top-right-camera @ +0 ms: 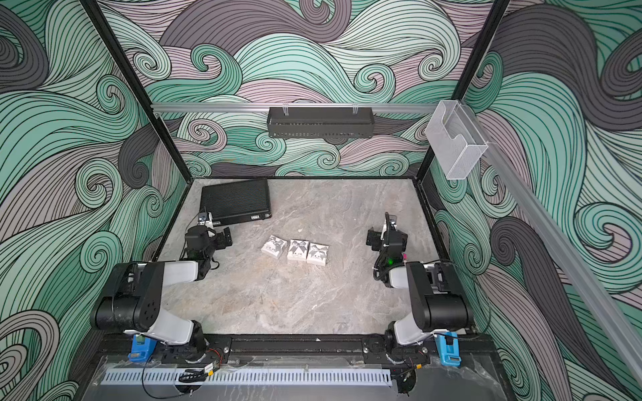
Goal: Take the rings out of the lift-off lid box
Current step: Pick up the jewelry box from the center of the board.
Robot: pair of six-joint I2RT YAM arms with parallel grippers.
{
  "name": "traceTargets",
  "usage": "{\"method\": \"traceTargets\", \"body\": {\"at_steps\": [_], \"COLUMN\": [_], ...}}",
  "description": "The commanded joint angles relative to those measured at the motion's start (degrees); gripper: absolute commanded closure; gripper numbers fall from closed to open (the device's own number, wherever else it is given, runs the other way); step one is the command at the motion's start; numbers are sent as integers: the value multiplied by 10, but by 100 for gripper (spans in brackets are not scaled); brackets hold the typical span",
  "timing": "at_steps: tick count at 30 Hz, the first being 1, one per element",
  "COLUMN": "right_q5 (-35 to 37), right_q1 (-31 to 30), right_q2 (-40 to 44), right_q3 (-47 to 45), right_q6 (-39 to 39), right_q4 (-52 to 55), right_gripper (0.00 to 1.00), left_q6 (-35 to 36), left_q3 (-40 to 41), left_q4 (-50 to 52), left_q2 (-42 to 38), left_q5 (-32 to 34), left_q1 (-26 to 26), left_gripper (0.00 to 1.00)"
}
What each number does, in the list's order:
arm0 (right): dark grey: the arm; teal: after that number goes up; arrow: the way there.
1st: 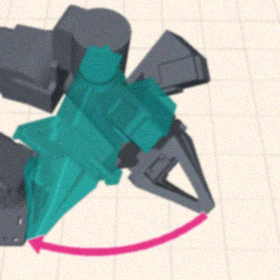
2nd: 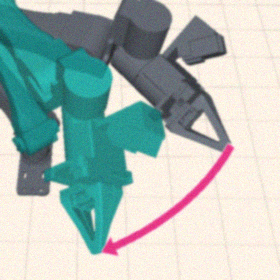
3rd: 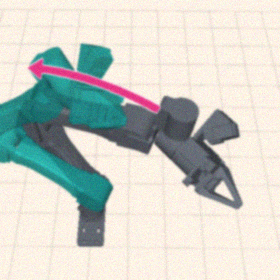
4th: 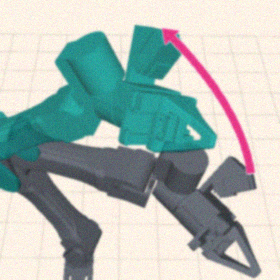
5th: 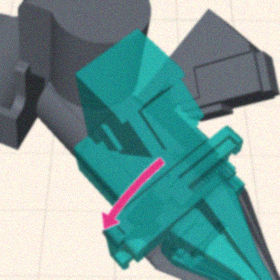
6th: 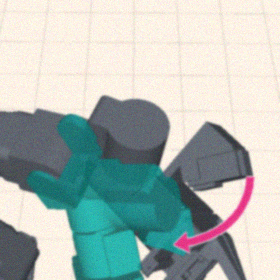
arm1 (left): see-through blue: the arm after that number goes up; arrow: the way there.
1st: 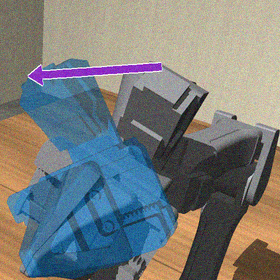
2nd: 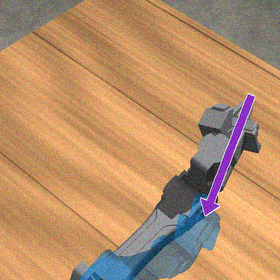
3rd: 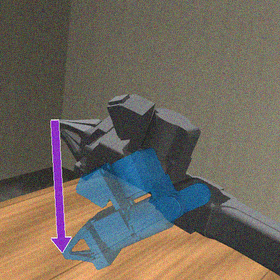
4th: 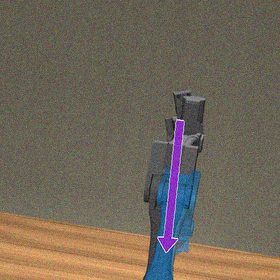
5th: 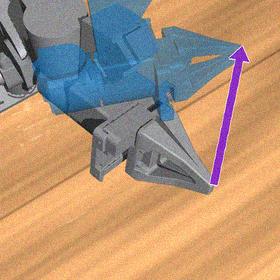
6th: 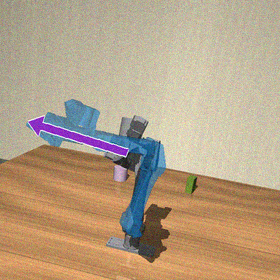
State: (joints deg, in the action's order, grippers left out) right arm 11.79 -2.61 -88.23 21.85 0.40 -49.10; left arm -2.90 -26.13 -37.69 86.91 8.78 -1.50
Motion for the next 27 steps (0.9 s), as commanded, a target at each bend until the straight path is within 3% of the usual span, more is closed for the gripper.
{"method": "traceTargets", "body": {"at_steps": [1,27], "right_q5": [5,4], "right_q1": [0,0], "right_q2": [3,3], "right_q3": [2,3], "right_q6": [-5,-4], "right_q4": [-15,-13], "right_gripper": [1,1], "left_q6": [4,3], "left_q3": [-14,-13], "left_q4": [1,0], "left_q2": [6,5], "left_q5": [-4,-4], "left_q1": [-3,-4], "left_gripper": [1,1]}}
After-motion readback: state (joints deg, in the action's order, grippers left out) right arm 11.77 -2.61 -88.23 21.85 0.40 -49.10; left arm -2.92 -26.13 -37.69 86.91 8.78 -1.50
